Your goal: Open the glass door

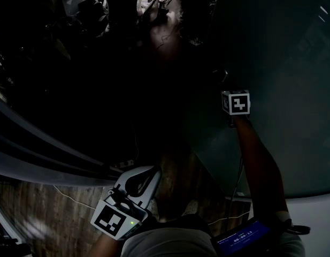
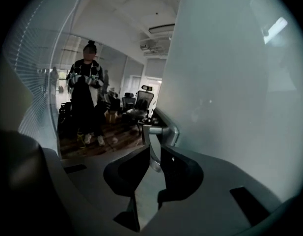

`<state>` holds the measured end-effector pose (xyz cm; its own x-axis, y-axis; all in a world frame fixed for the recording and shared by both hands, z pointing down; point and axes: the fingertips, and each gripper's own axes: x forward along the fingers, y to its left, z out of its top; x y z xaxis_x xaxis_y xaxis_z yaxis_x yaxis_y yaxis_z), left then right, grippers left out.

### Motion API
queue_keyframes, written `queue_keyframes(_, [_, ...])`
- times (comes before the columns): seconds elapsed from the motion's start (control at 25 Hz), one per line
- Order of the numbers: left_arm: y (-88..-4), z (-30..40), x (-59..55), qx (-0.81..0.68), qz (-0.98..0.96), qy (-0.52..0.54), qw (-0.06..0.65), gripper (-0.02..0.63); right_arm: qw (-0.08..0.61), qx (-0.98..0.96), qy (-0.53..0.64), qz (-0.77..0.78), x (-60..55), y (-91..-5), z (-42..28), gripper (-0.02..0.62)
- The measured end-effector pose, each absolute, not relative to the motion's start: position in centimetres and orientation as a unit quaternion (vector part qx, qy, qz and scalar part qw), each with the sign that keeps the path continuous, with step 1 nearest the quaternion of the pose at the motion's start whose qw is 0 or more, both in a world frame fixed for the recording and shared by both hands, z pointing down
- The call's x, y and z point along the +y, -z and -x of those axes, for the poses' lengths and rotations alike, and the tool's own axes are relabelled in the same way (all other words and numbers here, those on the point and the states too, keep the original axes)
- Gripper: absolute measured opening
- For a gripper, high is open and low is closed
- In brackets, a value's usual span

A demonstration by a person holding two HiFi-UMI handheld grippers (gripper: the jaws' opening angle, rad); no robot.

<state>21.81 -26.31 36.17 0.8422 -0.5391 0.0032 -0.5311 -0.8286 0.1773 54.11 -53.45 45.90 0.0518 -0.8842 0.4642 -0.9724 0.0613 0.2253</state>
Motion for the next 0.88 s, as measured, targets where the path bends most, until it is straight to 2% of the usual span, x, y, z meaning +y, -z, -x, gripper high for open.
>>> queue_keyframes(0.12, [-36.4, -22.1, -26.3, -0.275, -0.958, 0.024, 0.084, 0.002, 0.219, -0.691, -0.045, -0.687, -51.2, -43.8, -54.5, 0.069])
queue_keyframes(0.2, [-36.0, -22.4, -26.2, -0.264, -0.961, 0.034, 0.076, 0.001, 0.182, -0.703, -0.025, -0.688, -48.4, -41.8, -53.9, 0.002])
queue_keyframes(0.44, [-34.9, -22.4, -25.9, -0.231, -0.969, 0.053, 0.065, 0.002, 0.074, -0.734, 0.003, -0.675, -38.1, -35.9, -48.5, 0.002])
queue_keyframes(0.88, [-31.8, -21.6, -23.6, -0.192, -0.978, 0.069, 0.044, 0.000, 0.009, -0.740, 0.052, -0.671, -22.5, -28.0, -39.8, 0.002])
